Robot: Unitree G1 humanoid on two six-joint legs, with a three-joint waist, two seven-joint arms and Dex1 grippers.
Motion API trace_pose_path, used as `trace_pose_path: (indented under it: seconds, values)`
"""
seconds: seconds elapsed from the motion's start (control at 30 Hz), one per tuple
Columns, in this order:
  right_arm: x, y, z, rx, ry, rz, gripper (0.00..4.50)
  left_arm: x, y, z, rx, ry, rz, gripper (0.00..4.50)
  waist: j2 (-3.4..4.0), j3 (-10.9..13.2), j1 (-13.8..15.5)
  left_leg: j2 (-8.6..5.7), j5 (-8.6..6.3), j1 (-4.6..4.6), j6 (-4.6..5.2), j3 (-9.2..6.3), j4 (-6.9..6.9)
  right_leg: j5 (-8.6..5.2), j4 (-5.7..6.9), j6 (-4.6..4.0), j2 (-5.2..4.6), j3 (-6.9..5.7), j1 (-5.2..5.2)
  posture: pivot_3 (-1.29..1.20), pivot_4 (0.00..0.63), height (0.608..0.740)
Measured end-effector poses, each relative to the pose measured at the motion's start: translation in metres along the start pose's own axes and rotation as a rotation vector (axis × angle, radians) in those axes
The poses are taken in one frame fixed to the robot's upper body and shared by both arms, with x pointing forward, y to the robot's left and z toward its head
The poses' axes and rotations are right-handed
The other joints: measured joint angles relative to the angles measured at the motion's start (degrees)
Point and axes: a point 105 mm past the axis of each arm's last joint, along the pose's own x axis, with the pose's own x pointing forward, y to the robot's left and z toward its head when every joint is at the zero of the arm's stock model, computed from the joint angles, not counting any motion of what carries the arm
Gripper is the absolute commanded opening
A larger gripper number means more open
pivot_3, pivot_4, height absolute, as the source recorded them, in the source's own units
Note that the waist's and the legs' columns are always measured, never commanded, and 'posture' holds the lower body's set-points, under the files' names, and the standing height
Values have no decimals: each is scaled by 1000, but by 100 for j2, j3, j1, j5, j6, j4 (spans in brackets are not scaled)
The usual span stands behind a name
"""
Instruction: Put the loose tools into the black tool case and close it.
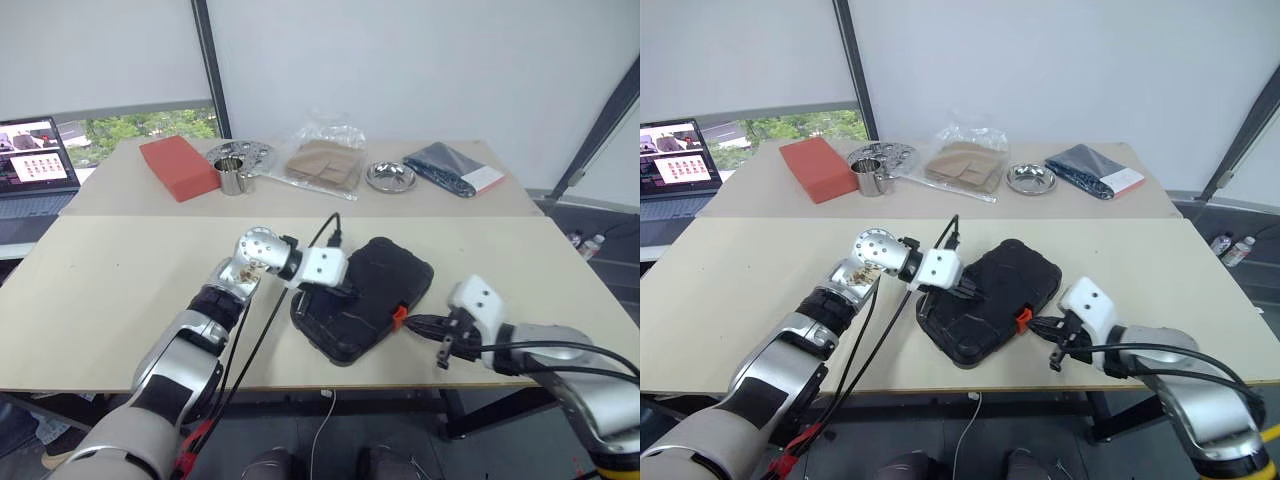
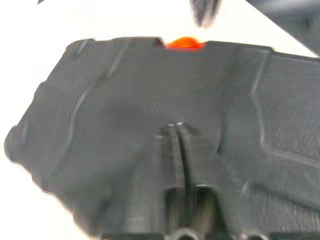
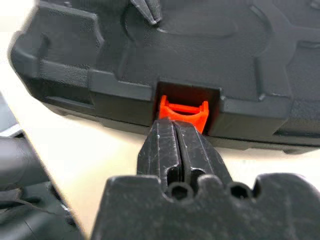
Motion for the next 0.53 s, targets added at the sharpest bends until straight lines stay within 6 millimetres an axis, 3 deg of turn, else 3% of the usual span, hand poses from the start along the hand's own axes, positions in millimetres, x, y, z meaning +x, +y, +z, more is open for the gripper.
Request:
trace_pose_path:
  seconds: [0.07, 0.1, 0.17, 0.23, 0.27, 0.33, 0.43, 0.53]
  values:
    - [-21, -2, 3, 35, -6, 25, 2226, -40, -6, -17, -183, 0, 58, 2310, 6, 6, -95, 2, 7, 0, -31, 7, -11, -9, 6, -14, 6, 10, -10, 0, 150, 734]
    - [-37, -4, 7, 49, -3, 38, 2534, -72, -14, -27, -305, -3, 110, 2704, 3, 21, -149, 6, 27, 3, -71, 9, -22, -12, 8, -27, 13, 12, -14, 0, 150, 734]
    - [-63, -12, 16, 51, 5, 49, 3225, -115, -31, -33, -457, 3, 167, 3491, -10, 39, -147, 7, 31, 7, -78, 6, -44, -15, 7, -51, 27, 4, -14, 0, 150, 734]
    - [-79, -18, 26, 42, -1, 66, 3944, -137, -39, -21, -509, -23, 190, 4279, -16, 49, -62, 6, 28, 5, -78, -6, -45, -26, 2, -47, 35, -2, -6, 0, 150, 734]
    - [-88, -20, 31, 38, 22, 102, 4300, -152, -52, -12, -548, -28, 182, 4500, -9, 83, -44, 1, 23, -3, -77, -2, -49, -34, -1, -46, 25, 6, -15, 0, 150, 734]
    - [-111, -35, 38, 59, 32, 84, 4425, -182, -68, 0, -608, -8, 223, 4500, -12, 96, 18, -7, 18, 4, -74, -7, -53, -43, -10, -33, 6, 2, -5, 0, 150, 734]
    - [-124, -44, 43, 65, 26, 99, 4425, -189, -80, 14, -580, 9, 226, 4500, 0, 102, 114, -26, -6, 14, -102, -24, -58, -78, -17, 4, -16, 4, -8, 0, 150, 734]
    - [-123, -50, 38, 51, 36, 107, 4425, -181, -87, 9, -598, 4, 223, 4500, -1, 103, 155, -36, -11, 5, -113, -26, -61, -76, -7, 6, -48, 3, 2, 0, 150, 734]
